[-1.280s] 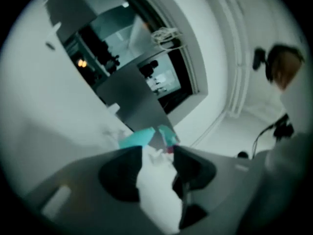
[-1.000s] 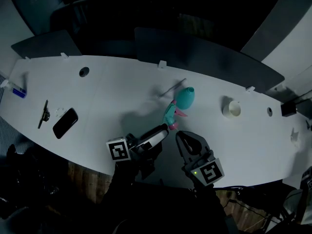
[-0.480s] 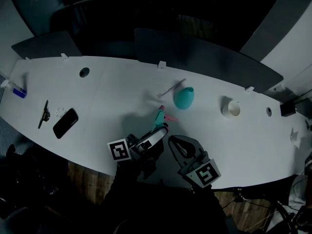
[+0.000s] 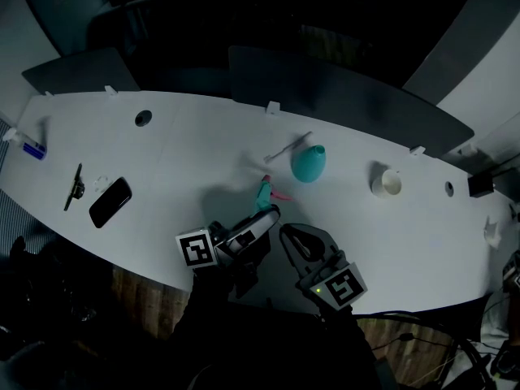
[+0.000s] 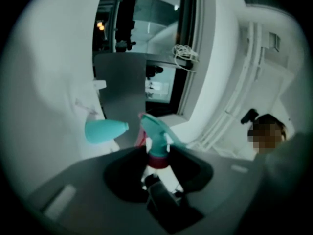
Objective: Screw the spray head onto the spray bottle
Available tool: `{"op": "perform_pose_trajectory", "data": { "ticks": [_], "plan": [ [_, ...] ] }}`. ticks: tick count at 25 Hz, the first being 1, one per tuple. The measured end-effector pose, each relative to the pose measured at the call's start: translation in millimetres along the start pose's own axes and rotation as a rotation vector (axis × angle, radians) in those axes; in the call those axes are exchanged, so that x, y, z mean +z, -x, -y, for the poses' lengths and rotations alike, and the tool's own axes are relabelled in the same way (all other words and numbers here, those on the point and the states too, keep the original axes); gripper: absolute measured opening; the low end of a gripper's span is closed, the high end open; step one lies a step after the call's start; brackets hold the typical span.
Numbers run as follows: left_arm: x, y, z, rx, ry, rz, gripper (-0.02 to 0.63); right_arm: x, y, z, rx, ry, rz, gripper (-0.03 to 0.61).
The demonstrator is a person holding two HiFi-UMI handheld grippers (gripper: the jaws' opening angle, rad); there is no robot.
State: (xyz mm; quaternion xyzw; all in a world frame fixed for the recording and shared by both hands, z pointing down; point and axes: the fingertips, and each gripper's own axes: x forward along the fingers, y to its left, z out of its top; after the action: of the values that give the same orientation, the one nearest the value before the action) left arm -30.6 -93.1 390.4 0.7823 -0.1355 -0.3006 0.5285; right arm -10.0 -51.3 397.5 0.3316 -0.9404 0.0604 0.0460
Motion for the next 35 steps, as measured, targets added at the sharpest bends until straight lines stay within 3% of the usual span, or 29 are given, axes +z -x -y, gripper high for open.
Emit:
{"op": "perform_pose_trajectory", "data": {
  "ticks": [3,5,9,11,15,16,18,23,28,30,35],
  "plan": [
    [21,13,2,0.036,-0.051,0.051,0.146,1,4,4,0.005,-0.015,0.01,0.025],
    [36,24,11,0.056,-0.135,0.07,0.146,0,11,14,-0.017,-0.028,0.014,0.046],
    [68,45,41,0.081,-0.326,0.133,0.144,-12,35,64,-0.189,-0.094,0.014,0.057],
    [76,55,50,0.154,-0.455,0.127,0.144,-23,43,95,-0.277,-0.115,0.005,0.078],
    [71,70,49,0.373,-0.747,0.027,0.144,-39,21,142,-0.361,-0.071,-0.031,0.358],
    [68,72,49,0.401,-0.785,0.013,0.144,-44,9,151,-0.374,-0.063,-0.055,0.389],
    [62,77,49,0.424,-0.805,0.004,0.144,-58,-16,169,-0.4,-0.06,-0.113,0.424],
    [53,95,53,0.467,-0.785,0.004,0.144,-90,-58,200,-0.451,-0.087,-0.204,0.428],
    [61,119,58,0.519,-0.781,0.062,0.144,-93,-72,217,-0.512,-0.114,-0.213,0.426],
    [62,126,59,0.528,-0.772,0.083,0.144,-94,-73,216,-0.498,-0.092,-0.222,0.395],
    [60,122,55,0.519,-0.774,0.065,0.144,-76,-64,196,-0.45,-0.018,-0.205,0.387]
  ]
}}
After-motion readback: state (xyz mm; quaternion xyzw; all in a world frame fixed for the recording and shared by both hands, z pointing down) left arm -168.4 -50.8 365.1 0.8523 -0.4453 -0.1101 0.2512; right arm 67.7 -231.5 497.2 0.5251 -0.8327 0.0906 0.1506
